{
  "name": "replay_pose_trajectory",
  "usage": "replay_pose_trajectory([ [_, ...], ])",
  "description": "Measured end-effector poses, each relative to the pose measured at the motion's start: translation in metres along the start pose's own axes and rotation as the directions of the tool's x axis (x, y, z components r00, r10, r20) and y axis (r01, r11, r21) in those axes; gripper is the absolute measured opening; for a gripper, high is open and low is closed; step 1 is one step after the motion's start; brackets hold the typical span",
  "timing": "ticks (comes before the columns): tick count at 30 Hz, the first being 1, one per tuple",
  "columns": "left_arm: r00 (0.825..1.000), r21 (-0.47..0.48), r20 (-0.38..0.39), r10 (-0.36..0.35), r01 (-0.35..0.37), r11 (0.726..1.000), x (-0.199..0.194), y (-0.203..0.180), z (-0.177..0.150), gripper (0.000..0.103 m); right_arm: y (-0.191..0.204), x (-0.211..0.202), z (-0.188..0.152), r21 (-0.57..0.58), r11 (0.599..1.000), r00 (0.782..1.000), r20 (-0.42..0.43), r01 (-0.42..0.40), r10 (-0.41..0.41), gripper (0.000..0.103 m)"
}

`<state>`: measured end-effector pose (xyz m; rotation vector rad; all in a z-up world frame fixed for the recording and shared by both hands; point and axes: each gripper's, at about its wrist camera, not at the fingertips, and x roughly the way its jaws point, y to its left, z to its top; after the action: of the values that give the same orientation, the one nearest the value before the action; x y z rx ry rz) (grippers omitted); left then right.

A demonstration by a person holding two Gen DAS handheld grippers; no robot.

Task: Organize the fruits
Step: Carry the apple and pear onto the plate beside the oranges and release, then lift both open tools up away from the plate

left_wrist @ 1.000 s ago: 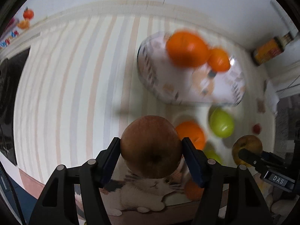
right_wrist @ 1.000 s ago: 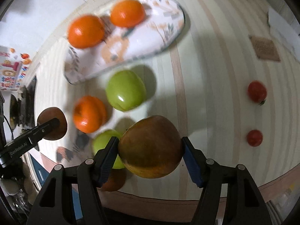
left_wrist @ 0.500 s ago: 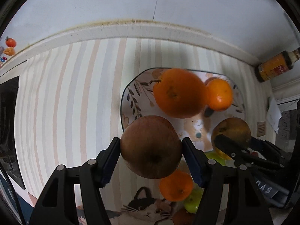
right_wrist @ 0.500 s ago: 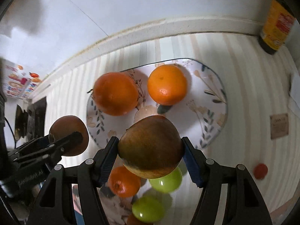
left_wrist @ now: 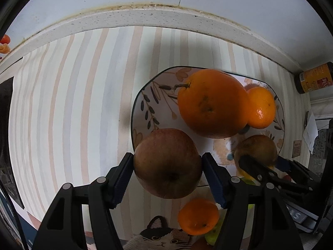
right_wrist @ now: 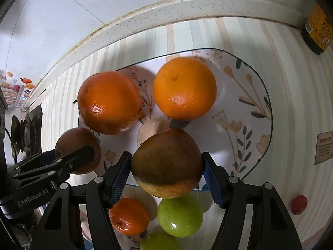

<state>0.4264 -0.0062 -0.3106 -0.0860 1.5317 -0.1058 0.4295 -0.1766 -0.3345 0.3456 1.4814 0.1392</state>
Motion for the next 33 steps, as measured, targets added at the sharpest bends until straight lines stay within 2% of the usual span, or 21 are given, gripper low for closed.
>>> replay_pose_trajectory([
  [1, 1.0, -0.005, 0.003, -0.004, 0.004, 1.0, -0.001, 0.001, 0.0, 0.069, -0.002, -0.002, 0.0, 0.002, 1.0, 1.0, 0.001, -0.007, 0.007, 0.084],
  [2, 1.0, -0.009, 0.013, -0.012, 0.012, 1.0, -0.004, 0.002, -0.001, 0.081, -0.003, -0.006, 0.0, 0.001, 1.0, 1.0, 0.006, -0.015, 0.015, 0.094],
  [3, 0.999, -0.007, 0.034, -0.009, 0.009, 1.0, -0.009, 0.002, -0.001, 0.087, -0.003, -0.01, 0.0, -0.002, 1.0, 1.0, 0.011, -0.014, 0.014, 0.095],
  [4, 0.999, -0.005, 0.052, -0.011, 0.011, 1.0, -0.014, 0.003, -0.001, 0.087, -0.004, -0.015, 0.0, -0.005, 1.0, 1.0, 0.018, -0.011, 0.011, 0.095],
  [7, 0.997, 0.002, 0.073, -0.011, 0.011, 1.0, -0.029, 0.003, -0.002, 0.087, -0.004, -0.032, 0.0, -0.017, 0.999, 0.998, 0.039, 0.048, -0.047, 0.095],
  [11, 0.992, 0.018, 0.118, 0.035, -0.037, 0.999, -0.048, -0.001, -0.011, 0.087, -0.005, -0.051, -0.005, -0.032, 0.987, 0.985, 0.069, 0.158, -0.155, 0.095],
  [16, 0.981, 0.027, 0.18, 0.074, -0.08, 0.996, -0.074, -0.007, -0.029, 0.087, -0.006, -0.077, -0.02, -0.043, 0.974, 0.971, 0.109, 0.22, -0.215, 0.095],
  [25, 0.951, 0.027, 0.296, 0.093, -0.106, 0.994, -0.121, -0.019, -0.076, 0.087, 0.009, -0.131, -0.058, -0.064, 0.966, 0.947, 0.226, 0.249, -0.229, 0.095],
  [33, 0.931, 0.019, 0.358, 0.071, -0.084, 0.996, -0.161, -0.024, -0.114, 0.087, 0.02, -0.186, -0.098, -0.089, 0.963, 0.923, 0.319, 0.256, -0.216, 0.096],
])
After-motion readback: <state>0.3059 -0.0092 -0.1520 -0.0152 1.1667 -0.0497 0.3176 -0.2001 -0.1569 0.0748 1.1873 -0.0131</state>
